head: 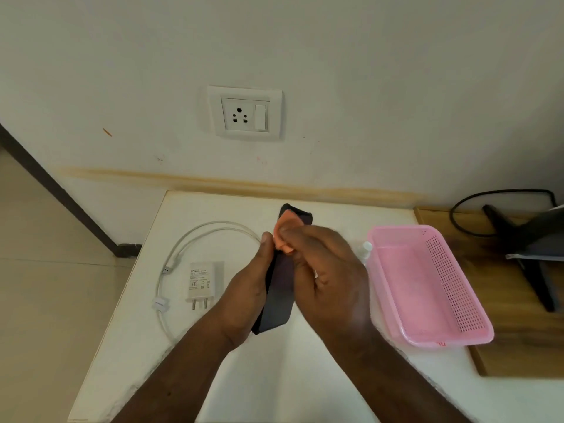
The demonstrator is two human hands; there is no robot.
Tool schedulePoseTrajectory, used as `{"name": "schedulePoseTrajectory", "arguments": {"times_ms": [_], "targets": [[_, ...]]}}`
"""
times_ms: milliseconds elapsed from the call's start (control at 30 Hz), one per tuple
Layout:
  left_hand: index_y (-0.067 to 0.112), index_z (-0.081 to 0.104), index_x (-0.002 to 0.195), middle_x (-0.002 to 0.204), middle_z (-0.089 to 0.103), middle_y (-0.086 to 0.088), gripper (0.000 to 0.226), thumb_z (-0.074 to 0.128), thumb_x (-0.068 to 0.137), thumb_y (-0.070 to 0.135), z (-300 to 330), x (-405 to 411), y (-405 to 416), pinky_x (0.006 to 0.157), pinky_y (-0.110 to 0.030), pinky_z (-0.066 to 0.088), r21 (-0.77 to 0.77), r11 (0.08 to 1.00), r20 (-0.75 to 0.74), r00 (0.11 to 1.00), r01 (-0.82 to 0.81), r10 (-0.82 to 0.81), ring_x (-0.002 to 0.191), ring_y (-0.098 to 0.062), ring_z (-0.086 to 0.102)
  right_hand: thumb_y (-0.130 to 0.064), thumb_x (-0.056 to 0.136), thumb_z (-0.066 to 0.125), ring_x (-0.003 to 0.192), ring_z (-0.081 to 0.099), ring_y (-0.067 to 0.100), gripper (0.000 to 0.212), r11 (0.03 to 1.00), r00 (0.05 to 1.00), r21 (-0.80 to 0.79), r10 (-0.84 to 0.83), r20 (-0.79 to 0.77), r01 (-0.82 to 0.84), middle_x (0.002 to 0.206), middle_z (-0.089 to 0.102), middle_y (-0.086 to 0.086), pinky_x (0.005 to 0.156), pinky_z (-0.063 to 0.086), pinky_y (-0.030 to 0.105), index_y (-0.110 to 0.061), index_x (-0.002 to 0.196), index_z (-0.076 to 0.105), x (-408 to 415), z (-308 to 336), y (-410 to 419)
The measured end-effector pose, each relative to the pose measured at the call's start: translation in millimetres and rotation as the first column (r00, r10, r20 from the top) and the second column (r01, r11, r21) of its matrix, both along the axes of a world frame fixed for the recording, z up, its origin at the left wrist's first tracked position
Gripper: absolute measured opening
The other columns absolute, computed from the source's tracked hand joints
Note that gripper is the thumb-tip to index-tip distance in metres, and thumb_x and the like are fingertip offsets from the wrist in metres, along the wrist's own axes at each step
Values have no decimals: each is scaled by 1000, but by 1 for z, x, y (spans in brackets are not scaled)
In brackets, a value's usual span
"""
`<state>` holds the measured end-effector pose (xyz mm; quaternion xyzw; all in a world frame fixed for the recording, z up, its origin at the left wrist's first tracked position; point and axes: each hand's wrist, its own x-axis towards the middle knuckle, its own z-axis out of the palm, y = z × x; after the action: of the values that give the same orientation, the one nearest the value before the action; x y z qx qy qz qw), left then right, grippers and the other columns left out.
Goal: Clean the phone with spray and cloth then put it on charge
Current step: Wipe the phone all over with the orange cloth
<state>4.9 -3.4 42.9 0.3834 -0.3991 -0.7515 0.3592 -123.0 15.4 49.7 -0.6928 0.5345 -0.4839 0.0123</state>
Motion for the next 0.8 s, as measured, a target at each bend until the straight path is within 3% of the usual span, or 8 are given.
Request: {"name": "schedulePoseTrajectory", "arguments": {"times_ms": [100,200,300,400,500,633,700,800], "targets": [[40,77,97,96,76,-5,64,25,84,74,-2,-6,4,74,-22,56,-53,996,133,989,67,-60,85,-13,71,-4,94,61,101,66,10,28,991,987,44,-129,99,125,113,69,-6,80,56,25,-17,117,72,-14,0,-4],[34,76,95,90,76,2,69,22,83,75,-3,-5,3,72,-25,53,-49,996,151,986,78,-70,77,-11,69,-7,96,62,97,65,7,25,979,974,137,-171,151,151,108,69,-7,76,56,22,-18,116,72,-18,-5,-7],[37,77,102,96,77,3,63,26,85,71,-2,-1,0,69,-20,55,-41,999,92,995,35,-31,82,-11,71,-8,96,60,98,66,9,25,982,977,162,-129,173,101,107,69,-7,76,58,25,-18,116,71,-13,-8,-4],[45,73,111,110,76,8,51,30,90,63,1,0,0,74,-14,54,-45,999,9,1000,1,-1,102,-6,70,-23,101,51,103,66,12,29,994,996,98,-47,77,39,112,71,0,83,59,32,-11,117,72,-1,-6,3],[49,74,103,105,76,18,47,35,84,66,1,0,1,74,-9,51,-76,997,68,997,-19,25,100,3,68,-30,103,45,106,67,15,38,1000,1000,-16,-4,-21,4,116,72,5,91,55,27,-7,116,73,6,1,5],[50,73,107,109,75,13,56,31,80,75,-5,-2,4,77,-18,56,-71,996,122,992,54,-45,102,-6,70,-15,99,54,104,66,12,26,998,996,-19,-55,64,56,114,70,0,83,58,27,-10,118,72,-7,6,-2],[51,74,100,103,77,6,57,26,81,76,-3,-3,4,82,-26,58,-70,996,125,991,54,-45,96,-13,72,-8,95,57,99,65,9,27,993,986,43,-118,114,114,110,69,-5,76,58,27,-15,117,72,-16,4,-5],[41,77,101,102,77,-2,61,28,83,72,-4,1,0,80,-27,59,-59,998,53,998,-12,15,89,-19,73,-5,96,59,95,66,9,26,982,977,161,-125,174,97,105,68,-7,74,58,32,-18,116,71,-18,-5,-7]]}}
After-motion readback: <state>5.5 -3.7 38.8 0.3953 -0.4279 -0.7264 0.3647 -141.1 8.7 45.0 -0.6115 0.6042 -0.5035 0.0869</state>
